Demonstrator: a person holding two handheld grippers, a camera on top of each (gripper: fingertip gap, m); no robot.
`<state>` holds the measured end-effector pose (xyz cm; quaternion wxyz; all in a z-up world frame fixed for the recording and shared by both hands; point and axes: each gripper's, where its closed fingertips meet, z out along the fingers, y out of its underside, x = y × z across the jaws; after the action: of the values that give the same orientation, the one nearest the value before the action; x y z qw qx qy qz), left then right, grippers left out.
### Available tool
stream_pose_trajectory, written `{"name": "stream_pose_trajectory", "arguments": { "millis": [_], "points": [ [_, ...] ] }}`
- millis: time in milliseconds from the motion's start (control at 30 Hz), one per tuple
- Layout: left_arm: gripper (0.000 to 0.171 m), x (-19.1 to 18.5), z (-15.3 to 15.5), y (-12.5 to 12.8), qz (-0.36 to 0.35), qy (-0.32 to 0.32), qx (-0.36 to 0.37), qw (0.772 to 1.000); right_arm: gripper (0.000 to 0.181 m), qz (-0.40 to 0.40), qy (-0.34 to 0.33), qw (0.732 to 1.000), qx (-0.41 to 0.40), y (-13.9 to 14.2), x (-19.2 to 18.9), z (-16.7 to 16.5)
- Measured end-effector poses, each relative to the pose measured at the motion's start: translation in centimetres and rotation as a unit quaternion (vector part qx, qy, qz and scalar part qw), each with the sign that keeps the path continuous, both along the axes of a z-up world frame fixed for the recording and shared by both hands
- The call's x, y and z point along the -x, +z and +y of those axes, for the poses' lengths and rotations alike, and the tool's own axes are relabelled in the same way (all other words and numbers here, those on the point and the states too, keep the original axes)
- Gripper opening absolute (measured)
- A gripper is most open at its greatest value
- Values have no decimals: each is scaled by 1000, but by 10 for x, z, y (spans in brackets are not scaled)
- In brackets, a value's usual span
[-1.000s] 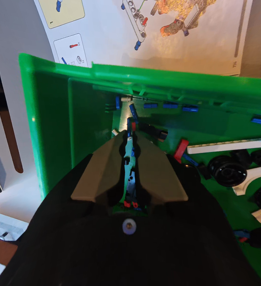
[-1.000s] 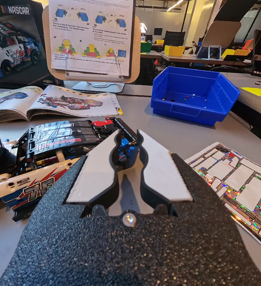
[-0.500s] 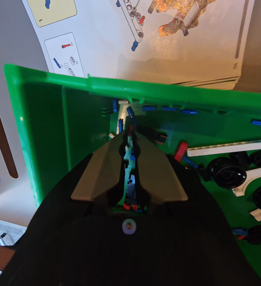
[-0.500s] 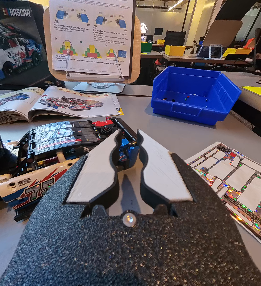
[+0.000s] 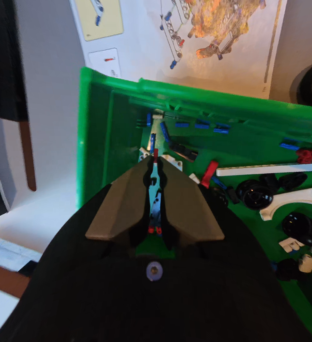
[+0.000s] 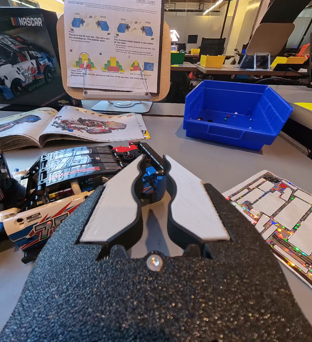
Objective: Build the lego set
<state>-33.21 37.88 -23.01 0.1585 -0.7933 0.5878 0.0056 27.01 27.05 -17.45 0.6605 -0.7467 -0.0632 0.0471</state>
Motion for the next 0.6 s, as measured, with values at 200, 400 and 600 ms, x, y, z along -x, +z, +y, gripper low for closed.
{"name": "stream_pose_trajectory", "arguments": {
  "millis": [200,400,600],
  "points": [
    [1,-6,-7,97,-47,75,-138,987,16,6,9,1000,-7,2,2,-1],
    [0,-97,-107,161,-152,107,-188,964,14,26,12,999,-20,7,-1,-4],
    [0,-209,-186,60,-202,56,-103,972,14,37,16,999,-24,9,-2,-6]
  ]
}}
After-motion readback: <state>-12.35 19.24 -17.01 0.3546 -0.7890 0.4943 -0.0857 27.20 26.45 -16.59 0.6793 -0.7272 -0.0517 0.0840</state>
